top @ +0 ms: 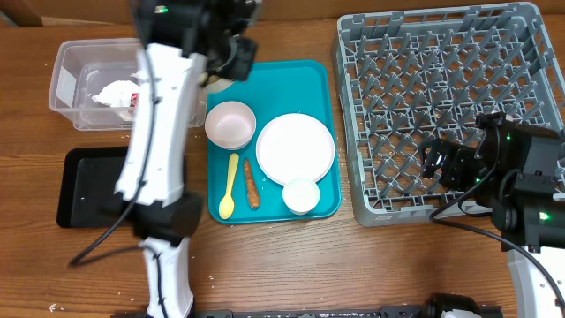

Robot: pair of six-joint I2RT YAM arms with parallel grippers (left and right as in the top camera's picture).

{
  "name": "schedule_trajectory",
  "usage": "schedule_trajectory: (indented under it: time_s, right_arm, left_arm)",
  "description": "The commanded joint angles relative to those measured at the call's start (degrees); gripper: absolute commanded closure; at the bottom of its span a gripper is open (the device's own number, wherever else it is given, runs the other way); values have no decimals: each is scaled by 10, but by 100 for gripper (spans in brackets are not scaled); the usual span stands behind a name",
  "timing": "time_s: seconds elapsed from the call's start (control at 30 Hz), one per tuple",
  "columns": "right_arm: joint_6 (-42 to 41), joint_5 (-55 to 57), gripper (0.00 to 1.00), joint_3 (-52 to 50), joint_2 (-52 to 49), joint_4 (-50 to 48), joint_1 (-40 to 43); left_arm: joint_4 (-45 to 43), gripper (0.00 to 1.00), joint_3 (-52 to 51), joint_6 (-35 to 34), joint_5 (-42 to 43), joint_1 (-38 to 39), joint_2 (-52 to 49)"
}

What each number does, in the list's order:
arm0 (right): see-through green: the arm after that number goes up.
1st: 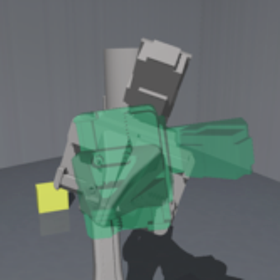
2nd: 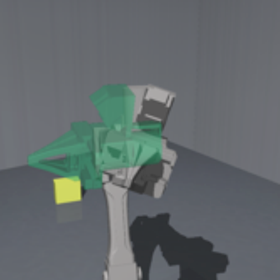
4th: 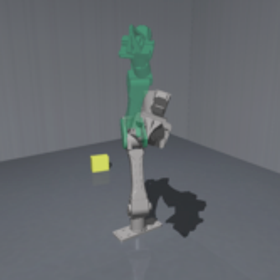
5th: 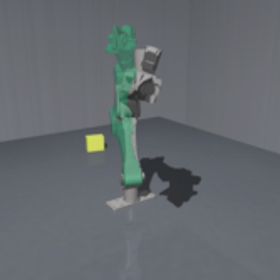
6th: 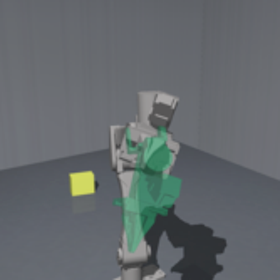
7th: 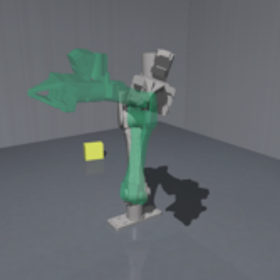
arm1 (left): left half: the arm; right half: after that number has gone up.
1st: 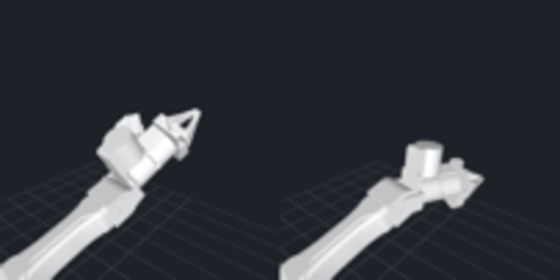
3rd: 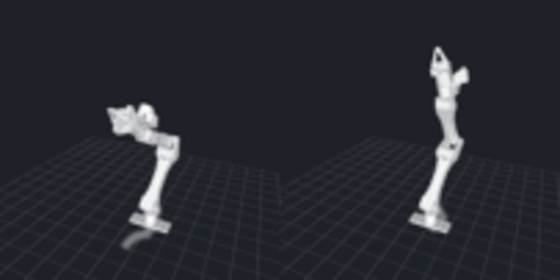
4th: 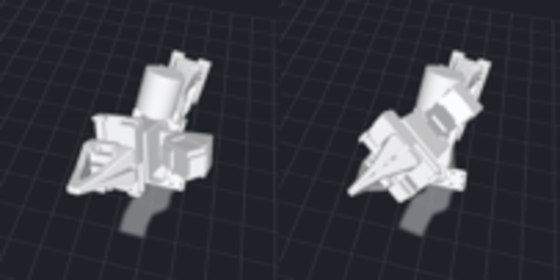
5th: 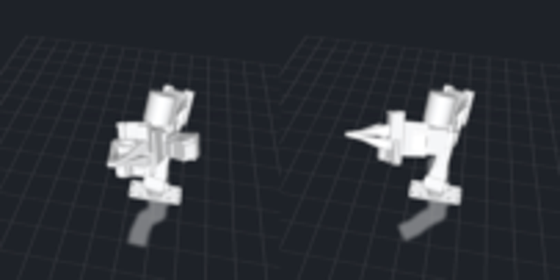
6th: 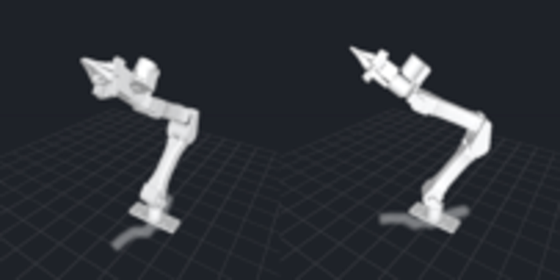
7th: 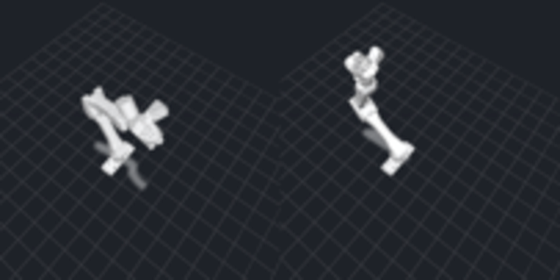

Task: Sort waste into correct bins and load items into the dishwasher
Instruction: 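Tip the white bowl over the black tray to pour out rice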

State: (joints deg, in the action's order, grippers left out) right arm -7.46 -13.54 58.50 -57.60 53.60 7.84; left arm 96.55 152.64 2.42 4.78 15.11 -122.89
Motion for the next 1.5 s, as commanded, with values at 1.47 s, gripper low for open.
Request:
schedule_trajectory:
  time_s: [1.47]
  right_arm:
    - [0, -7, 0, 16, 0, 1, 2]
  left_arm:
    - [-455, 96, -917, 35, 858, -700, 86]
